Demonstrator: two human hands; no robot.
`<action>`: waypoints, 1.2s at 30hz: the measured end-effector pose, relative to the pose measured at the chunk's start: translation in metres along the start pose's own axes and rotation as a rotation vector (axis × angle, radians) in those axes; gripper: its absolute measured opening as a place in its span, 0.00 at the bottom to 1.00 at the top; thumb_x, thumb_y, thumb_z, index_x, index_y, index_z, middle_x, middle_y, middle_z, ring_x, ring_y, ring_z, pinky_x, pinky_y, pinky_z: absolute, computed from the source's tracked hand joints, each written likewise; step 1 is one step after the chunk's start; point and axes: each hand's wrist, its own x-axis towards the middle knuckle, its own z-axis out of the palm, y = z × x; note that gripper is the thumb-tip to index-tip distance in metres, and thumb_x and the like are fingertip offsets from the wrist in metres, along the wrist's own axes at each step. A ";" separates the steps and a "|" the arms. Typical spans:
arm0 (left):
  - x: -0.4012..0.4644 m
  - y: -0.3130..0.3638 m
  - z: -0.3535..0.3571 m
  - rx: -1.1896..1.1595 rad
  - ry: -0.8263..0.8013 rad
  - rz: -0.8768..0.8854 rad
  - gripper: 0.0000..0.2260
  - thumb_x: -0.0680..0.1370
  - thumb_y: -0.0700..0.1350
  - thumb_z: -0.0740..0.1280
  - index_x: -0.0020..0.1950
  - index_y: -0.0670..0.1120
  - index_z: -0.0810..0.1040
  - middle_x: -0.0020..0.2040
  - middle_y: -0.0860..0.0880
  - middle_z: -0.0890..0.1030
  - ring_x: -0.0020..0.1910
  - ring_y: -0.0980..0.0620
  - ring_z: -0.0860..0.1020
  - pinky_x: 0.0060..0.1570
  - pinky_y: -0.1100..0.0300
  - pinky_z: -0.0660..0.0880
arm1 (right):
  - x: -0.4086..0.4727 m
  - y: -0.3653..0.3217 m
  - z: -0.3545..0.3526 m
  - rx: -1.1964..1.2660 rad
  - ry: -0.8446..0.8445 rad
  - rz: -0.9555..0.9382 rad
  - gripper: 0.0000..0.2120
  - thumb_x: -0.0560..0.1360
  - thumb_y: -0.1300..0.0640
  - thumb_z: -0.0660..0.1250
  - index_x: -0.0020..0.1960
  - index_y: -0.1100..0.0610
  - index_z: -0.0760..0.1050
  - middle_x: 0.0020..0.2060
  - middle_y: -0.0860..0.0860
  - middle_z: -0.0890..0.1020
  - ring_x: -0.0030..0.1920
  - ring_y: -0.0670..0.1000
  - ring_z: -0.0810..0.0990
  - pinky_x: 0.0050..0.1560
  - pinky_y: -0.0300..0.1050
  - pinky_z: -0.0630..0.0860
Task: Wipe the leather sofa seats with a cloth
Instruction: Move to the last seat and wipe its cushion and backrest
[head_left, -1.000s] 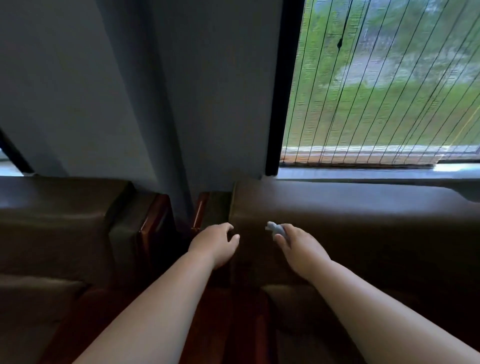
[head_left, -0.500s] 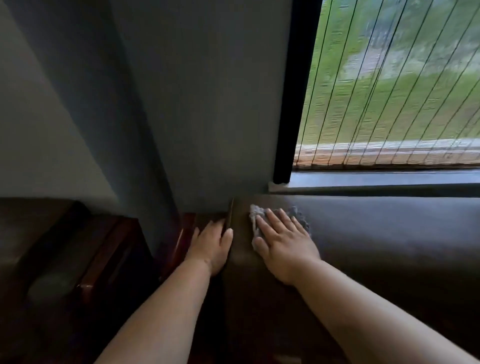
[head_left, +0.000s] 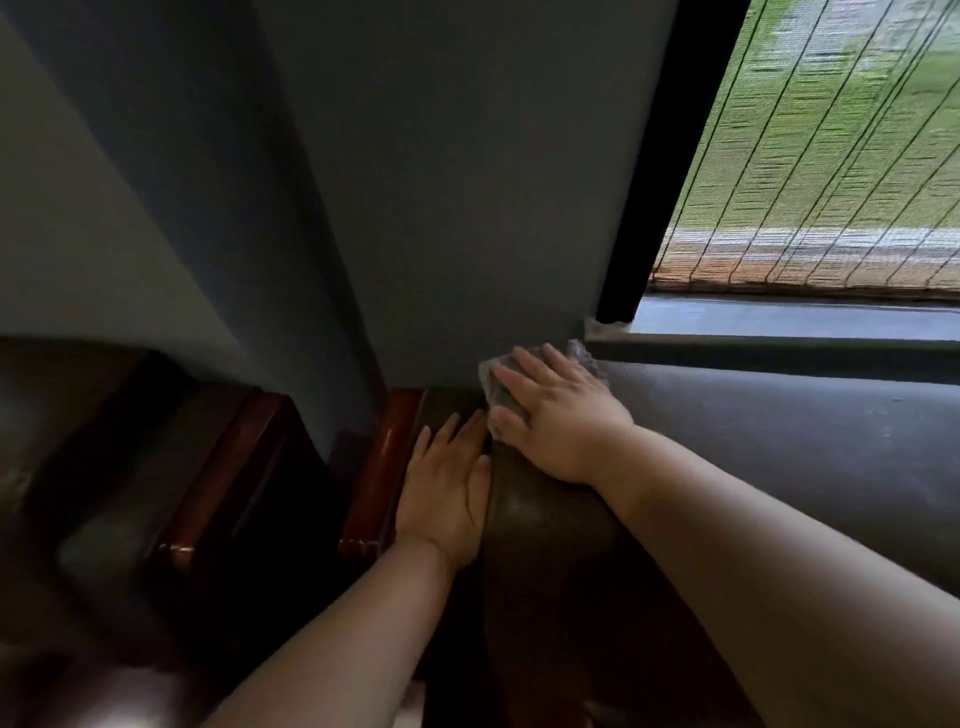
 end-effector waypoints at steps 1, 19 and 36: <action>-0.002 0.004 -0.006 -0.042 0.002 -0.001 0.25 0.87 0.54 0.45 0.85 0.55 0.55 0.84 0.55 0.59 0.84 0.54 0.52 0.83 0.50 0.45 | 0.008 0.009 -0.004 0.011 0.001 0.043 0.33 0.82 0.30 0.46 0.84 0.40 0.46 0.84 0.45 0.46 0.83 0.52 0.41 0.81 0.55 0.42; -0.008 0.013 -0.017 -0.256 0.075 -0.008 0.31 0.84 0.58 0.40 0.82 0.51 0.65 0.80 0.51 0.70 0.82 0.50 0.62 0.83 0.50 0.50 | -0.031 -0.016 0.009 -0.005 0.109 0.077 0.30 0.83 0.34 0.45 0.83 0.38 0.46 0.84 0.44 0.45 0.83 0.54 0.38 0.81 0.54 0.38; -0.002 0.009 -0.015 -0.213 0.071 -0.034 0.25 0.86 0.55 0.47 0.82 0.53 0.65 0.80 0.52 0.70 0.81 0.50 0.62 0.82 0.49 0.52 | -0.108 0.007 0.022 -0.068 0.098 0.042 0.33 0.82 0.30 0.43 0.83 0.37 0.41 0.83 0.43 0.40 0.82 0.52 0.35 0.79 0.52 0.34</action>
